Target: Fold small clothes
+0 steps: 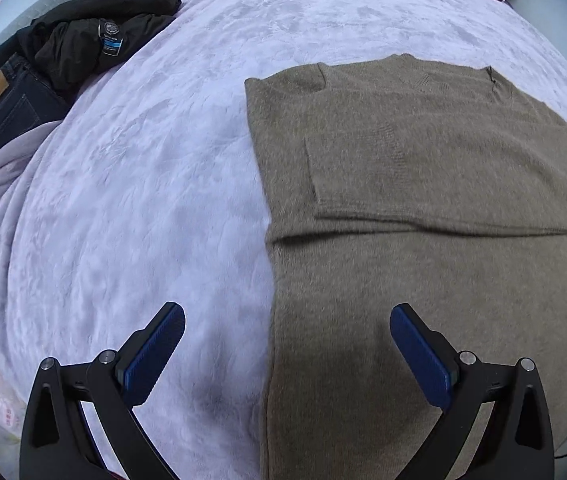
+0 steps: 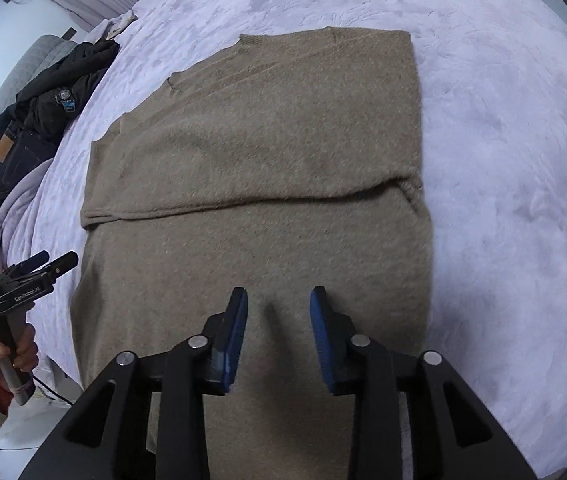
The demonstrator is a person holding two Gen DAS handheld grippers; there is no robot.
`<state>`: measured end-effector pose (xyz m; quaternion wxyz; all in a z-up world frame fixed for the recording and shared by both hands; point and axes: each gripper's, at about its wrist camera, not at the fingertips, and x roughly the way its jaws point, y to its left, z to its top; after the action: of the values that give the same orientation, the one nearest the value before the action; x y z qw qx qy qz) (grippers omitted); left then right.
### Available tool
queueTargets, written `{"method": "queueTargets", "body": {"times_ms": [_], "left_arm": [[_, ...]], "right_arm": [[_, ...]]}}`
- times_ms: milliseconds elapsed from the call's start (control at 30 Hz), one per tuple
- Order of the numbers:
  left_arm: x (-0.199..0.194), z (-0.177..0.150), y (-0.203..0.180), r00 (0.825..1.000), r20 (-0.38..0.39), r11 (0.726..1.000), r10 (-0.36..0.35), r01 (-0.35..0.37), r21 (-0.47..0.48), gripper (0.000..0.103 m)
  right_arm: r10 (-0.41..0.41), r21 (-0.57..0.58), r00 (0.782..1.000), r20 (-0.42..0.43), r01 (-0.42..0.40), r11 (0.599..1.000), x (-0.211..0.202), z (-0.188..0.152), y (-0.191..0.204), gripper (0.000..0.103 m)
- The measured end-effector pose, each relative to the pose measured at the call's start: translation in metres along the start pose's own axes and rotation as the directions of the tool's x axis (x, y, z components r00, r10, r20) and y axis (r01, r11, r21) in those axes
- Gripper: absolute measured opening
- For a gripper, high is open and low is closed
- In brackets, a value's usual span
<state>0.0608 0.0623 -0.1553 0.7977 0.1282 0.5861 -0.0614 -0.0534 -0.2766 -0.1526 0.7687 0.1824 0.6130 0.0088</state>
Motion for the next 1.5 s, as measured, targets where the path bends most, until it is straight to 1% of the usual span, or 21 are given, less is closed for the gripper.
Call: {"method": "queueTargets", "body": {"times_ms": [133,200,267,433,567,667,833,900,1033,1167,1333,1433,1500], "left_arm": [[0.002,-0.006,0.001,0.998,-0.024,0.998,-0.054,0.054,-0.016,0.103],[0.001,-0.008,0.001,0.997,-0.027,0.998,-0.066,0.065,-0.019,0.103],[0.001,-0.011,0.0,0.996,-0.043,0.996,-0.083,0.083,-0.019,0.103],[0.001,-0.02,-0.006,0.991,-0.074,0.993,-0.115,0.115,-0.008,0.103],[-0.002,-0.029,-0.012,0.983,-0.12,0.99,-0.142,0.143,0.0,0.103],[-0.006,-0.037,-0.016,0.977,-0.153,0.988,-0.149,0.153,0.014,0.103],[-0.01,-0.058,-0.023,0.961,-0.225,0.985,-0.159,0.169,0.024,0.103],[-0.011,-0.066,-0.025,0.952,-0.256,0.982,-0.169,0.184,0.036,0.103],[-0.022,-0.084,-0.028,0.942,-0.294,0.98,-0.161,0.189,0.068,0.103],[-0.035,-0.1,-0.027,0.938,-0.309,0.977,-0.16,0.195,0.086,0.103],[-0.05,-0.113,-0.02,0.937,-0.304,0.973,-0.172,0.21,0.096,0.103],[-0.053,-0.111,-0.006,0.939,-0.302,0.974,-0.166,0.204,0.097,0.103],[-0.055,-0.112,-0.002,0.935,-0.306,0.973,-0.18,0.216,0.087,0.103]], "right_arm": [[0.01,0.003,1.0,-0.016,-0.01,1.0,0.007,-0.01,0.012,0.04],[0.012,0.003,1.0,-0.018,-0.012,1.0,0.007,-0.013,0.017,0.044],[0.015,0.0,1.0,-0.012,-0.015,1.0,0.006,-0.014,0.021,0.052],[0.026,-0.007,1.0,0.008,-0.026,1.0,-0.002,-0.02,0.031,0.067],[0.031,0.002,0.999,0.008,-0.031,1.0,-0.006,-0.025,0.035,0.071],[0.044,0.027,0.999,0.002,-0.044,0.999,-0.01,-0.031,0.038,0.075],[0.057,0.059,0.998,-0.01,-0.056,0.997,-0.015,-0.044,0.042,0.078],[0.056,0.072,0.998,-0.026,-0.054,0.996,-0.017,-0.052,0.043,0.078],[0.05,0.103,0.997,-0.053,-0.044,0.994,-0.021,-0.066,0.046,0.078],[0.043,0.124,0.997,-0.067,-0.035,0.992,-0.03,-0.081,0.052,0.078],[0.039,0.145,0.997,-0.061,-0.03,0.989,-0.038,-0.091,0.058,0.078],[0.039,0.154,0.998,-0.05,-0.031,0.988,-0.041,-0.093,0.064,0.078],[0.037,0.154,0.999,-0.036,-0.031,0.988,-0.044,-0.093,0.068,0.078]]}}
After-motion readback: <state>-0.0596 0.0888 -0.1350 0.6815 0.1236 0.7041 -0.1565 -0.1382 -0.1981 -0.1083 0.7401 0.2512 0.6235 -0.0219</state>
